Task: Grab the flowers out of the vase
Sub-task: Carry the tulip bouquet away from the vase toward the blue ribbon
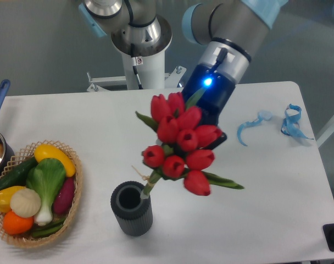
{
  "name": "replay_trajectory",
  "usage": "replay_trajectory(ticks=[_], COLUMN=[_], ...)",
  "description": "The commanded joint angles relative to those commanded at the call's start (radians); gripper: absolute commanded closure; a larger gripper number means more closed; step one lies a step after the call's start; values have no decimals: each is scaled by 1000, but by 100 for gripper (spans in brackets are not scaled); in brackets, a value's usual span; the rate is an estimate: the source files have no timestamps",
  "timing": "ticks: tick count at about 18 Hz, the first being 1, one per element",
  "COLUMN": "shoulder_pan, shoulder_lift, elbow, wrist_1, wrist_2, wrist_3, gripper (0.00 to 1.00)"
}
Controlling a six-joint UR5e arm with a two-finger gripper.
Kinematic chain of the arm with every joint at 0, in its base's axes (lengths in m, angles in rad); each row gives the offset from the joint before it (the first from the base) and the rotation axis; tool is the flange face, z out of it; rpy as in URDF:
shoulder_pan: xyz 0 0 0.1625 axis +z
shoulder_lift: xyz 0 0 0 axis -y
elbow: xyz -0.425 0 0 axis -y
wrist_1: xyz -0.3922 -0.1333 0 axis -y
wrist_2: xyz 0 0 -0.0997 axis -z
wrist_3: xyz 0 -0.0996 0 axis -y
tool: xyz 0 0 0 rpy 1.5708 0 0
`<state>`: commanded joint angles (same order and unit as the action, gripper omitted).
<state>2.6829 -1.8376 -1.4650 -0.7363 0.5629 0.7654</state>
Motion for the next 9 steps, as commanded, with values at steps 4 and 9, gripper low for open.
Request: replay_trajectory(ticks=[4, 9], shoulder_pan=[57, 104], shoulder_lift=[-41, -43], elbow=[14, -21], wrist_1=[0, -2], wrist_2=[5, 5], wrist_3=[43, 123], gripper=[61, 61])
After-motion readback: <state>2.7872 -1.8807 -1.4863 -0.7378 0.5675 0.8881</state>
